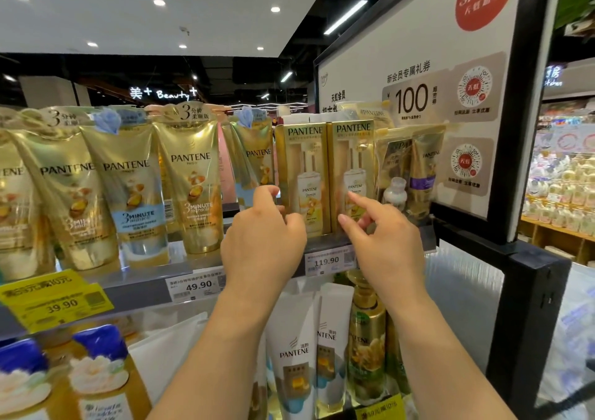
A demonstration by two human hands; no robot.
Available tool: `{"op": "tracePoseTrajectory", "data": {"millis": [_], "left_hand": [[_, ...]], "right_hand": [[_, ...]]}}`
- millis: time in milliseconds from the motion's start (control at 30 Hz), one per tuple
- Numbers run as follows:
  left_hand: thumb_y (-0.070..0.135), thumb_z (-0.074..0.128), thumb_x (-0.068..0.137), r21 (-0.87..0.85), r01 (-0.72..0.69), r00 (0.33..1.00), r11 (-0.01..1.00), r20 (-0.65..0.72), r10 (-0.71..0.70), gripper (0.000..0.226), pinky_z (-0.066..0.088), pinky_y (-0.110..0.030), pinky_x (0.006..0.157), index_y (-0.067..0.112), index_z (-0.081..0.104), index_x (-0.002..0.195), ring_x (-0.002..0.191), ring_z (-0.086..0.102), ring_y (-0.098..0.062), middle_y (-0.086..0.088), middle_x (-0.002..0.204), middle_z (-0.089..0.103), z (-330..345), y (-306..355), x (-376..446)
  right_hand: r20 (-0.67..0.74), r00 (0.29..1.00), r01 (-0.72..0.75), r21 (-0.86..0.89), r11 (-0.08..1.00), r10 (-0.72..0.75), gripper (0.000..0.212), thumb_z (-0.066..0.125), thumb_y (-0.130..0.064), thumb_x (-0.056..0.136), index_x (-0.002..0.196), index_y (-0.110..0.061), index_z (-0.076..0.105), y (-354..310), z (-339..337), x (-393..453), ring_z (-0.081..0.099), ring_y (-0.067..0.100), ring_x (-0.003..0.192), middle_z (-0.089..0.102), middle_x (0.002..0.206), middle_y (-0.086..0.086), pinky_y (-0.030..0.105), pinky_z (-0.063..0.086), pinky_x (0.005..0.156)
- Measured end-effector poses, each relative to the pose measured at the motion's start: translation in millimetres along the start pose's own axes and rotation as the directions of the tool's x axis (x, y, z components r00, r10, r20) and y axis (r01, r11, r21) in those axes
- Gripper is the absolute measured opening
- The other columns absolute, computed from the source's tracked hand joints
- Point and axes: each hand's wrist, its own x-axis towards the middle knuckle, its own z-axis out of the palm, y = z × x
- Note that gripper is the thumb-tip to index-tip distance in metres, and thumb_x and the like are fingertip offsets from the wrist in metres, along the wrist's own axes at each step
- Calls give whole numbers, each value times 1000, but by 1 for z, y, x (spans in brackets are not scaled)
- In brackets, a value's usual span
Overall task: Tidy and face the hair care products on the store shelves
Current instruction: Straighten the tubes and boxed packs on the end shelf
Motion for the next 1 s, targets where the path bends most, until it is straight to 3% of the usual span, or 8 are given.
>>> {"op": "tracePoseTrajectory", "data": {"millis": [100, 233, 433, 533, 633, 800, 1000], "left_hand": [[30, 50, 93, -8, -10, 997, 1000, 76, 10, 53, 47, -33, 74, 21, 40, 144, 91, 57, -20, -1, 115, 66, 1, 0, 12], [35, 48, 99, -48, -48, 987, 998, 149, 54, 43, 43, -33, 82, 14, 48, 137, 105, 58, -26, -10, 123, 63, 2, 2, 26], [39, 49, 101, -47, -61, 975, 997, 212, 70, 53, 40, -31, 92, 13, 40, 147, 126, 52, -25, -7, 138, 57, 5, 1, 41], [35, 50, 101, -56, -69, 976, 996, 201, 79, 50, 37, -27, 87, 14, 42, 145, 122, 54, -25, -6, 135, 59, 7, -1, 43], [36, 53, 100, -81, -70, 975, 994, 207, 86, 52, 44, -35, 98, 15, 41, 147, 124, 54, -24, -6, 136, 59, 6, -4, 44], [38, 54, 99, -103, -112, 967, 988, 219, 132, 57, 48, -42, 103, 16, 39, 149, 126, 53, -23, -6, 139, 57, 3, -7, 44], [40, 54, 98, -118, -143, 959, 983, 227, 167, 58, 48, -39, 102, 17, 38, 149, 125, 55, -20, -5, 139, 58, 1, -4, 38]], "right_hand": [[-7, 1000, -27, 26, 999, 27, 45, 67, -37, 94, 138, -33, 58, -1, -3, 2, 58, 11, 78, 59, 83, -9, 35, 53, 67], [-7, 999, -53, 51, 997, 54, 44, 67, -38, 94, 137, -31, 60, -1, -7, 5, 59, 14, 76, 59, 80, -9, 44, 55, 70], [18, 997, -80, 66, 995, 79, 42, 66, -40, 94, 135, -33, 60, 3, -11, 3, 61, 12, 77, 61, 81, -10, 42, 57, 69], [28, 996, -90, 73, 993, 88, 42, 65, -41, 94, 135, -34, 59, 5, -13, 2, 60, 10, 79, 61, 81, -11, 40, 57, 69], [40, 994, -104, 82, 991, 101, 43, 64, -41, 95, 136, -35, 58, 6, -15, 1, 60, 8, 79, 61, 82, -11, 38, 57, 70], [61, 992, -112, 99, 989, 106, 45, 64, -40, 95, 139, -36, 56, 5, -16, -1, 61, 11, 83, 62, 83, -10, 44, 57, 75], [68, 993, -104, 116, 988, 97, 46, 65, -39, 95, 139, -35, 56, 4, -17, -4, 61, 12, 81, 62, 81, -9, 45, 56, 78]]}}
